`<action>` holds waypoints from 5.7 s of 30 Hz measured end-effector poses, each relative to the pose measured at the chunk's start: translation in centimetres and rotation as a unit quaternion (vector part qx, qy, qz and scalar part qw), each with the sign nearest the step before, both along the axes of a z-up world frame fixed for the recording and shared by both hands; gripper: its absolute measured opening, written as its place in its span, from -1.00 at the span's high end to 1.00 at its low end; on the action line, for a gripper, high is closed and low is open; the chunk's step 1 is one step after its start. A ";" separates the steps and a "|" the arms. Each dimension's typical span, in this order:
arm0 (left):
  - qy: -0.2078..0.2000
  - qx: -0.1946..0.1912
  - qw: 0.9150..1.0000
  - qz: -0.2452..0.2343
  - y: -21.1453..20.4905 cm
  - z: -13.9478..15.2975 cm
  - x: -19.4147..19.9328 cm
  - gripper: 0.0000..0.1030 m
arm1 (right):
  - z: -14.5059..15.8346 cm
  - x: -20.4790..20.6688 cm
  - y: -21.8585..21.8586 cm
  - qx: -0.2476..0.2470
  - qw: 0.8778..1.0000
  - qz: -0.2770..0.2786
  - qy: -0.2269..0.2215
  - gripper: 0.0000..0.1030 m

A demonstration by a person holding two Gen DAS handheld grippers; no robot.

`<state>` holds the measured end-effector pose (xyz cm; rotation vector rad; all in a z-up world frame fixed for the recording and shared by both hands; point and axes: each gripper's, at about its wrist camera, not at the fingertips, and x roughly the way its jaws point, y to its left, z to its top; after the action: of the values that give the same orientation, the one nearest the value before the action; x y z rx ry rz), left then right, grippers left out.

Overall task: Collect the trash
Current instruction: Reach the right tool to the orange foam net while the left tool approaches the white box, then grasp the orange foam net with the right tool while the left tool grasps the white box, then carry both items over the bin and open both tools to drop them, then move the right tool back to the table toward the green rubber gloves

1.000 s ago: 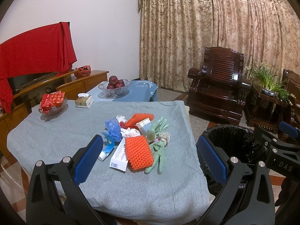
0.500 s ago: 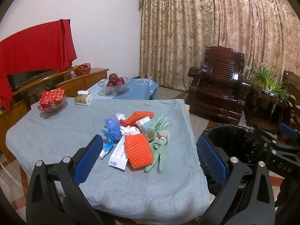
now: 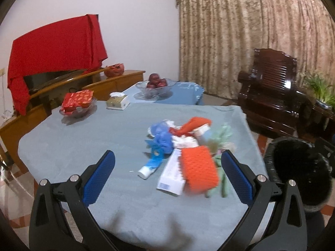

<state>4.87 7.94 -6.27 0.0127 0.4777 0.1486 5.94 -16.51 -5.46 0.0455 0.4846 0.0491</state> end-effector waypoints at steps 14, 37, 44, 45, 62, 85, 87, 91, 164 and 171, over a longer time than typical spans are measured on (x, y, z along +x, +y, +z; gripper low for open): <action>0.039 -0.008 0.999 0.023 3.7 -5.3 5.2 -0.90 | -8.0 9.4 7.3 -0.013 0.995 0.057 0.086 -0.34; 0.089 -0.021 0.995 0.037 6.9 -9.3 7.8 -0.74 | -11.1 12.4 14.3 0.011 0.967 0.217 0.133 0.80; 0.088 -0.018 0.996 0.007 4.8 -9.3 8.4 -0.78 | -9.2 11.7 11.3 0.023 0.974 0.192 0.117 0.97; 0.090 -0.018 0.996 0.002 4.4 -9.4 8.6 -0.79 | -8.9 11.6 10.7 0.024 0.976 0.185 0.115 0.97; 0.154 -0.024 0.987 -0.048 2.0 -12.7 12.1 -0.15 | -9.9 11.3 8.9 0.012 0.973 0.184 0.136 0.11; 0.109 -0.045 0.992 -0.050 1.7 -7.6 6.3 -0.07 | -6.9 8.1 8.1 0.034 0.972 0.209 0.104 0.51; 0.111 -0.042 0.991 -0.057 1.1 -7.7 6.0 -0.07 | -6.5 7.6 7.4 0.032 0.974 0.203 0.100 0.51; 0.158 -0.043 0.983 -0.077 -0.1 -9.7 6.6 -0.07 | -7.1 7.1 5.7 0.032 0.976 0.186 0.111 0.51; 0.051 -0.053 0.963 -0.260 -19.5 -4.3 10.6 -0.83 | -6.0 3.4 -17.2 0.027 0.988 -0.137 0.063 -0.89; 0.021 -0.035 0.983 -0.177 -12.4 -2.5 9.6 -0.84 | -4.8 5.7 -10.5 0.034 0.997 -0.060 0.043 -0.89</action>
<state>14.47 -4.48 -8.75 0.0325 0.5149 -0.2183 11.64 -27.01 -10.21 0.1445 0.5648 -0.0538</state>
